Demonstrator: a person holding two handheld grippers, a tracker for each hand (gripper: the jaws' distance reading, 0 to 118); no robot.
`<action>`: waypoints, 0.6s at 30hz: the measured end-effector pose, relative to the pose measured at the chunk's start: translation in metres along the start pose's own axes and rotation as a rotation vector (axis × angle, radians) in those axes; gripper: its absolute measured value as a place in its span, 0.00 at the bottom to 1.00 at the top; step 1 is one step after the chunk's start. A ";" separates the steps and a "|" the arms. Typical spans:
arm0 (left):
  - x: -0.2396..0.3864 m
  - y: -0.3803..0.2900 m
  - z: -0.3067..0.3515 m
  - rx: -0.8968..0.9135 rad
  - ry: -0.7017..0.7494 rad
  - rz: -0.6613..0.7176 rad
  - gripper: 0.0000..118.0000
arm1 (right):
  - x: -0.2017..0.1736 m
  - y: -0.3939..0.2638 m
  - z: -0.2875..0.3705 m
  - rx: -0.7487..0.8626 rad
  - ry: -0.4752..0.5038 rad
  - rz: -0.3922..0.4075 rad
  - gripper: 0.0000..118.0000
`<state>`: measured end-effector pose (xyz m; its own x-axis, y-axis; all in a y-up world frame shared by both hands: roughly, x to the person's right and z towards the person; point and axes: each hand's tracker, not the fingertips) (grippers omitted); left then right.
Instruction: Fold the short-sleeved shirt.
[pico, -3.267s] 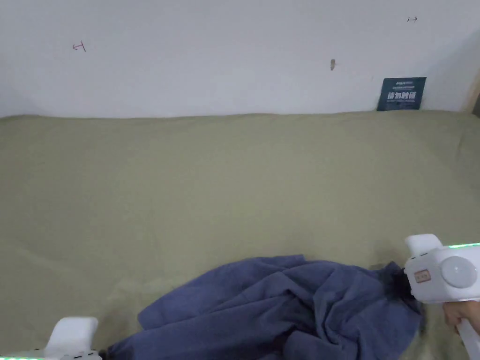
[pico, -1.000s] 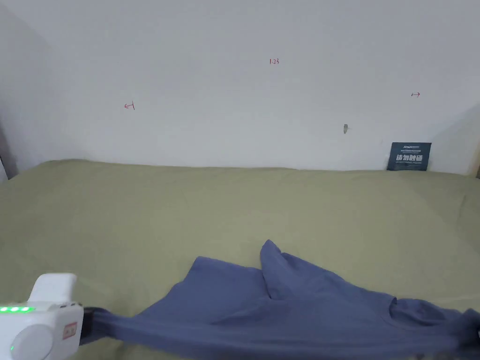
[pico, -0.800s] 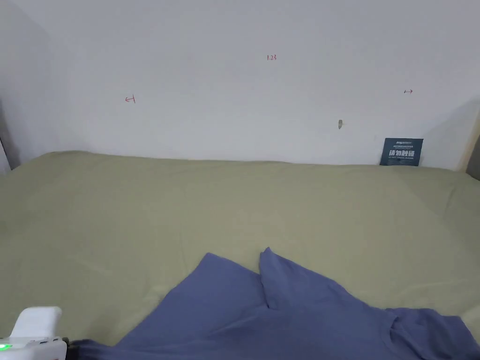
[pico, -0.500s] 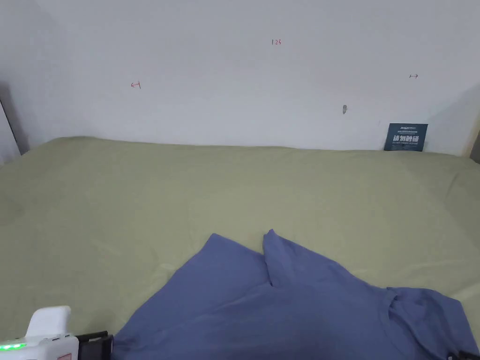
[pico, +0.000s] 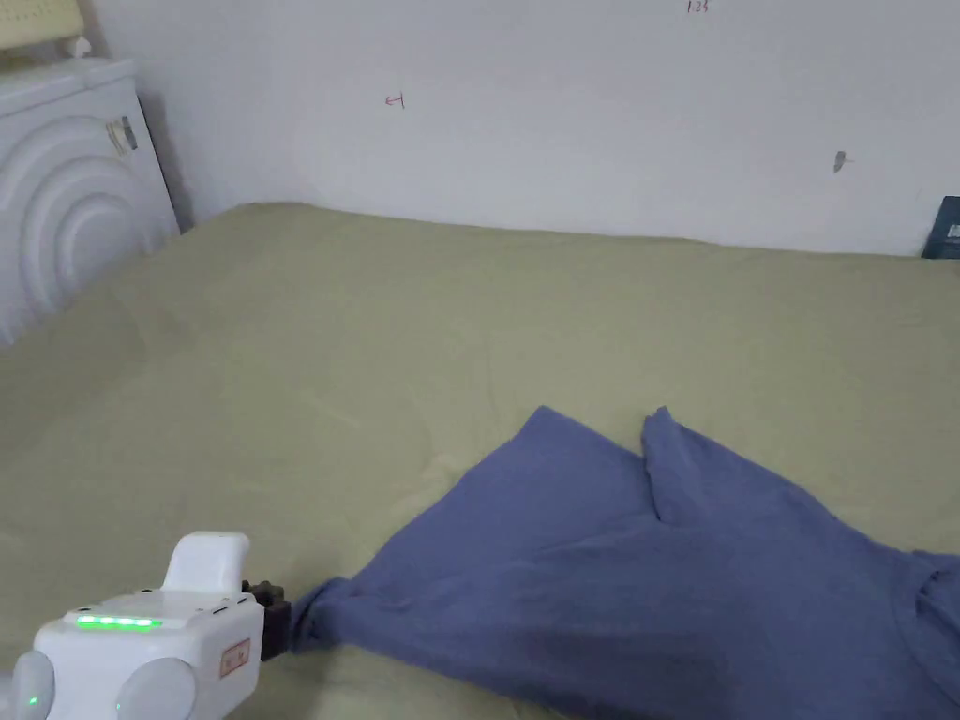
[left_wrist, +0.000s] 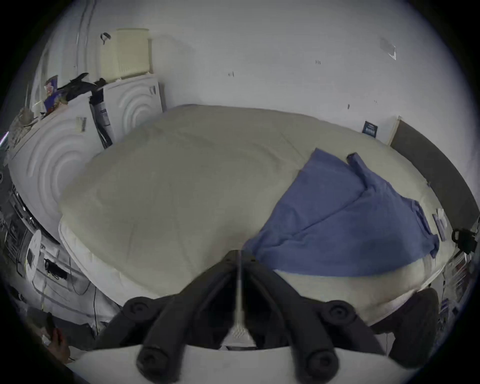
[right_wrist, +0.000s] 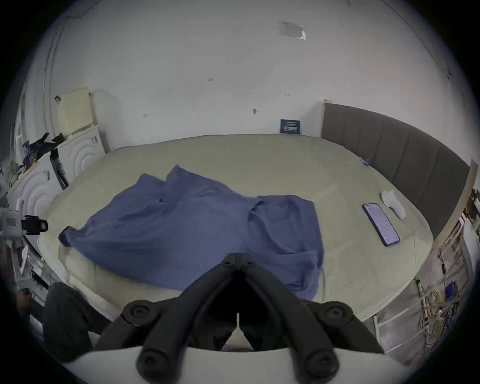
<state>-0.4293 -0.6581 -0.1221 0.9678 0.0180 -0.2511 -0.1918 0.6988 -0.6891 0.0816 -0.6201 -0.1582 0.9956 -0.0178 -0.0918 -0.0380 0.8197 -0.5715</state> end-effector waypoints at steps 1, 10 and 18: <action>0.000 0.002 -0.008 -0.013 -0.012 -0.003 0.32 | -0.004 0.000 -0.002 -0.048 0.046 -0.056 0.00; 0.009 0.013 -0.093 -0.188 -0.005 -0.089 0.99 | -0.006 0.005 -0.040 -0.084 0.033 0.014 0.00; 0.037 0.005 -0.086 -0.145 -0.044 -0.230 0.08 | 0.014 0.063 -0.140 -0.135 0.035 0.074 0.00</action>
<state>-0.4084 -0.7153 -0.1937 0.9941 -0.0960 -0.0496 0.0151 0.5785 -0.8156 0.0811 -0.6486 -0.3098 0.9862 0.0182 -0.1648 -0.1249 0.7354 -0.6660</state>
